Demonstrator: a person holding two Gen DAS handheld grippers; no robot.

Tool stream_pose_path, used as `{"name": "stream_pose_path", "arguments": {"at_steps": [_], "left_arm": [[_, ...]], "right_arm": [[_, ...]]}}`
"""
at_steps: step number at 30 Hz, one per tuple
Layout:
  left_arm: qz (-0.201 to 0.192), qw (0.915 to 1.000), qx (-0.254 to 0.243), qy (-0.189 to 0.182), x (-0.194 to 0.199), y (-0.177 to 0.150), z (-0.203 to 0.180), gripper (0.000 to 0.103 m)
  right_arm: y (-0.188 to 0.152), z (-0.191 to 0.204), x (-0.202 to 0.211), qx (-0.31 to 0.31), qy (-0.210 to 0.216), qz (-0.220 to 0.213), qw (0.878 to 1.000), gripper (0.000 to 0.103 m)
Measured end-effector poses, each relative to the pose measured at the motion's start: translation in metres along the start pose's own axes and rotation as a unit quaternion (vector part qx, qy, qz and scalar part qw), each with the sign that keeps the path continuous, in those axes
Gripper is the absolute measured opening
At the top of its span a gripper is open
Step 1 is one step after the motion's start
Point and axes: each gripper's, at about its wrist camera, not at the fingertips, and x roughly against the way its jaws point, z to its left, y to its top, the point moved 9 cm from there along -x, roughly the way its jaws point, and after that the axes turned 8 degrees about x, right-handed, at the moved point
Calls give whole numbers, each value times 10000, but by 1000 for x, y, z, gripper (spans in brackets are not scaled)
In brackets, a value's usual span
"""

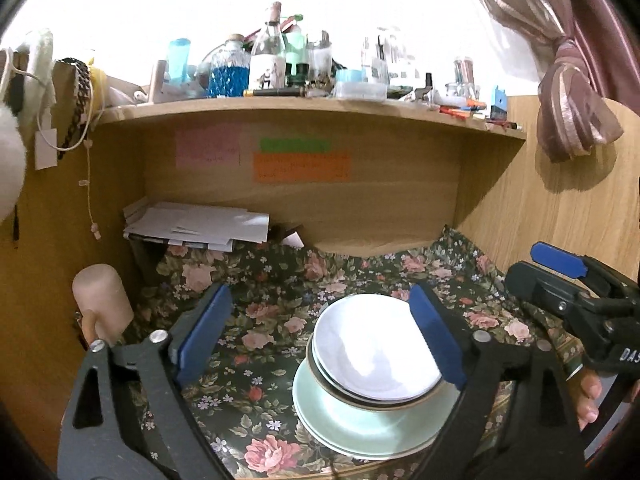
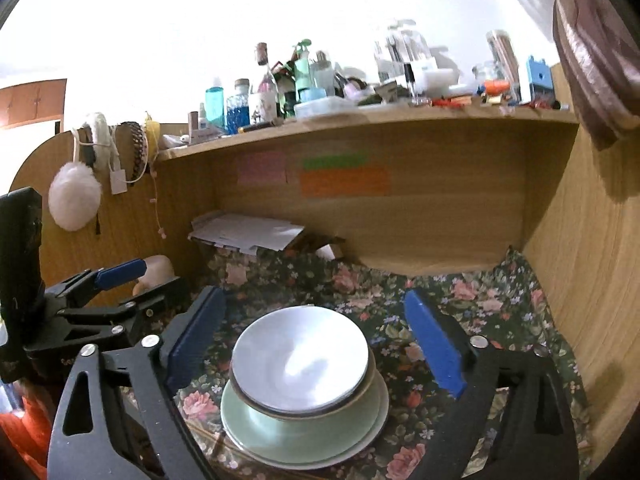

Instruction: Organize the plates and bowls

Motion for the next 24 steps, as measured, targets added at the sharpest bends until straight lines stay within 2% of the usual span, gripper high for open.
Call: {"name": "stream_pose_path", "arguments": {"at_steps": [3, 10, 24], "left_arm": [[-106, 9999, -7, -26, 5, -2, -1, 97], [-305, 9995, -24, 4, 14, -5, -3, 101], [-319, 9995, -62, 29, 14, -8, -4, 102]], "right_arm": [[2, 2, 6, 52, -93, -138, 9998, 103], [3, 3, 10, 124, -118, -241, 9996, 103], [3, 2, 9, 33, -44, -285, 9996, 103]]}}
